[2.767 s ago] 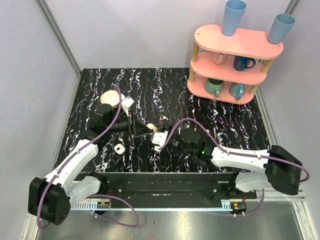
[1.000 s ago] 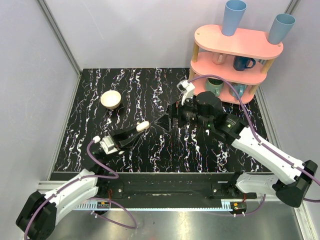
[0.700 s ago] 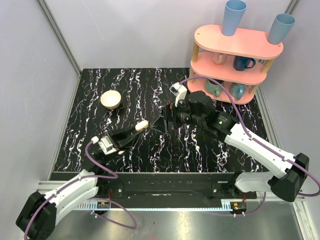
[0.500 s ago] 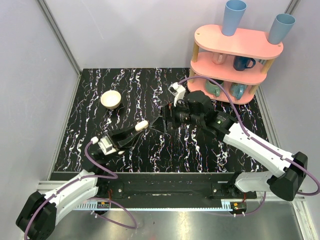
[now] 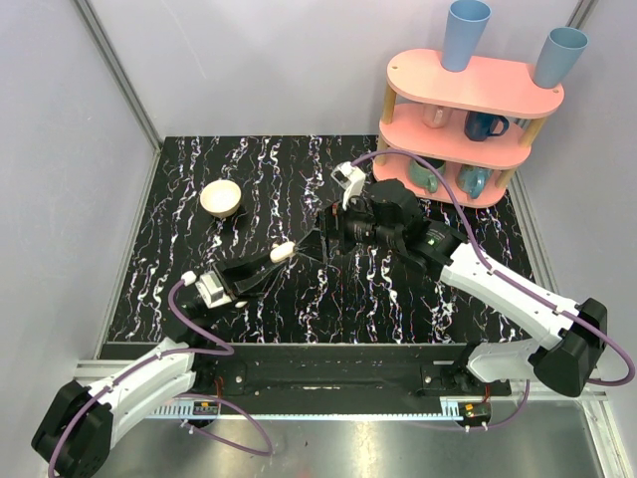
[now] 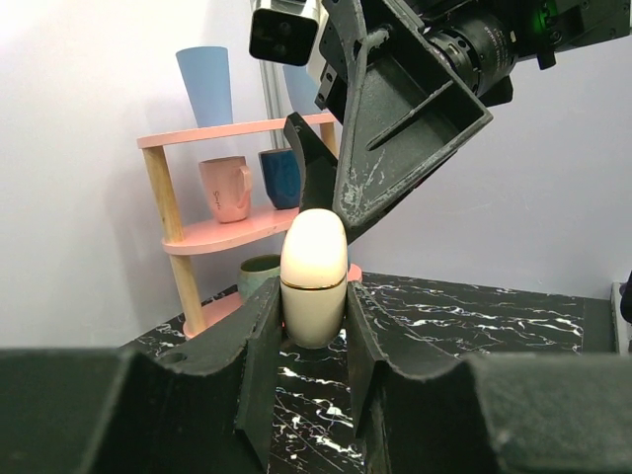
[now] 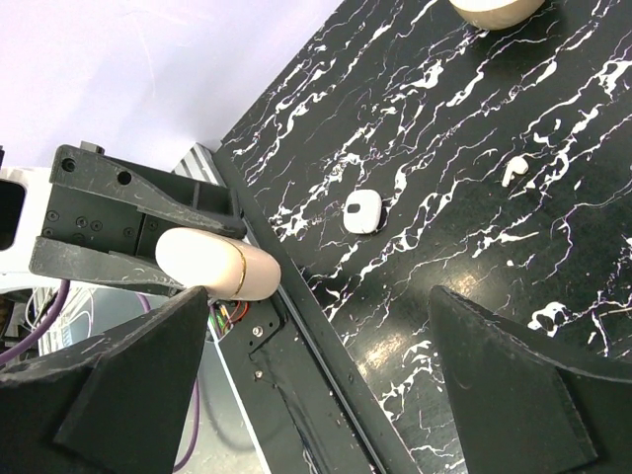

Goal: Insert the wireless bluetooth earbuds into the charging case
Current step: Open the charging case.

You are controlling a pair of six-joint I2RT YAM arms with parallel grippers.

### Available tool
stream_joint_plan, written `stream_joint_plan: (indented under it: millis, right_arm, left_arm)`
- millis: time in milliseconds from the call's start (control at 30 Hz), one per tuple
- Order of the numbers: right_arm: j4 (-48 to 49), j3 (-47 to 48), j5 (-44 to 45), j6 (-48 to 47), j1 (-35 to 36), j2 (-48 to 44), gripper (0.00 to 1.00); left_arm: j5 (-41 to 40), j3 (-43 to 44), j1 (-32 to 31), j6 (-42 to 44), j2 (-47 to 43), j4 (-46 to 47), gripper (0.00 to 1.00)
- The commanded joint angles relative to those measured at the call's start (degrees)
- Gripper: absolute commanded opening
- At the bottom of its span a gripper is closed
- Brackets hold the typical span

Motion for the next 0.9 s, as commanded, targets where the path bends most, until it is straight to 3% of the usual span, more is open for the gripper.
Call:
stream_joint_plan:
  millis: [0,467,867]
  right_arm:
    - [3.9,0.3,0.2,0.2,0.4,-1.0,1.0]
    - [4.2,-0.3,-5.3,-3.4,2.1,-1.2,1.0]
    - [2.9,-0.4,2.3,-5.6,4.3,-0.3,0.99]
  left_arm:
    - [3.6,-2.4,-0.2,-1.6,0.5,9.8,0.0]
    - [2.2,-2.3,-0.2,-1.9,1.0,11.2,0.0]
    - [4.2,-1.7,-0.2,-2.8,0.3,11.1,0.0]
